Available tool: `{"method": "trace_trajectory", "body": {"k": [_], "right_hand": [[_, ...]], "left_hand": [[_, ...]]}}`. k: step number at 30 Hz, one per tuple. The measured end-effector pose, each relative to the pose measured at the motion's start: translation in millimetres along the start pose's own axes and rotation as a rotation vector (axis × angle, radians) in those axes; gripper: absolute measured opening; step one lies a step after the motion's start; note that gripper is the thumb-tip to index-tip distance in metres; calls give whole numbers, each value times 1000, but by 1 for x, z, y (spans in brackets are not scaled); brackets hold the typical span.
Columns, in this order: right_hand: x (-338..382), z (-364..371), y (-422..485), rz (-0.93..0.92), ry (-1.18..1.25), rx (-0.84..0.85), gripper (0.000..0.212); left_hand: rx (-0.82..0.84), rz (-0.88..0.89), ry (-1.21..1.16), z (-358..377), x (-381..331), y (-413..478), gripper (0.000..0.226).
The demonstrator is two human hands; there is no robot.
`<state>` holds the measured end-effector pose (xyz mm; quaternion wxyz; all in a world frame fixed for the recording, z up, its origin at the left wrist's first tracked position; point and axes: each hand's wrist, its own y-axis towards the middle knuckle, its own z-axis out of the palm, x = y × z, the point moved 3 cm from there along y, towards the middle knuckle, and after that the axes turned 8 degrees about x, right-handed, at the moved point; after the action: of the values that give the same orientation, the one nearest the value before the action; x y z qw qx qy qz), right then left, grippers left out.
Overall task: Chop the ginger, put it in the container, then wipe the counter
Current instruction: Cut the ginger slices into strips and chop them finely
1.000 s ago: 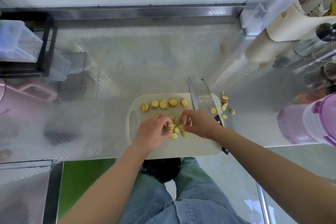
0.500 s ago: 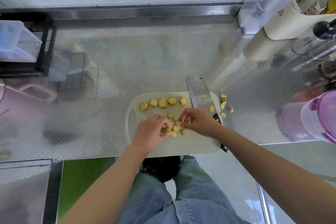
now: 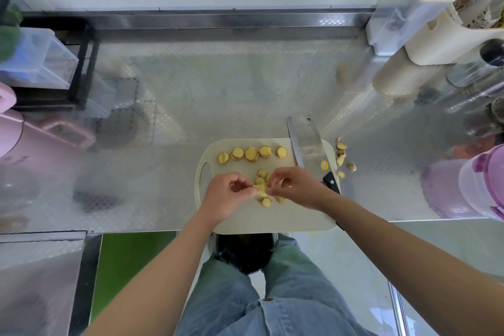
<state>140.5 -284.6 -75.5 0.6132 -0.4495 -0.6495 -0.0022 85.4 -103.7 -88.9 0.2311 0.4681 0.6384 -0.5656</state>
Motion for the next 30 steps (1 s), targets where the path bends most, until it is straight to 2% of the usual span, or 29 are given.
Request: {"method": "trace_trajectory", "body": {"k": [5,9,17,20,24,27,30], "right_hand": [[5,-5,1,1,235,-46,11],[1,-17,-1,0,275,-140,16],[-8,-48,-6,33,371,-280,17],[-7,-52,-3,52,349,-251,17],[-3,-47,4,88,299,-195,16],[8,-37,14,45,280,-147,11],[15,-25,27,56,123,-146,10]], "left_hand": [[25,-21,-257,6,-22,2,10],[38,-38,-344,20,-33,10,5],[23,38,-223,35,-56,39,6],[7,57,-197,36,-56,48,14],[9,35,-181,30,-50,46,10],[-100,-27,-162,12,-38,36,7],[-220,-143,-15,-11,-16,21,7]]}}
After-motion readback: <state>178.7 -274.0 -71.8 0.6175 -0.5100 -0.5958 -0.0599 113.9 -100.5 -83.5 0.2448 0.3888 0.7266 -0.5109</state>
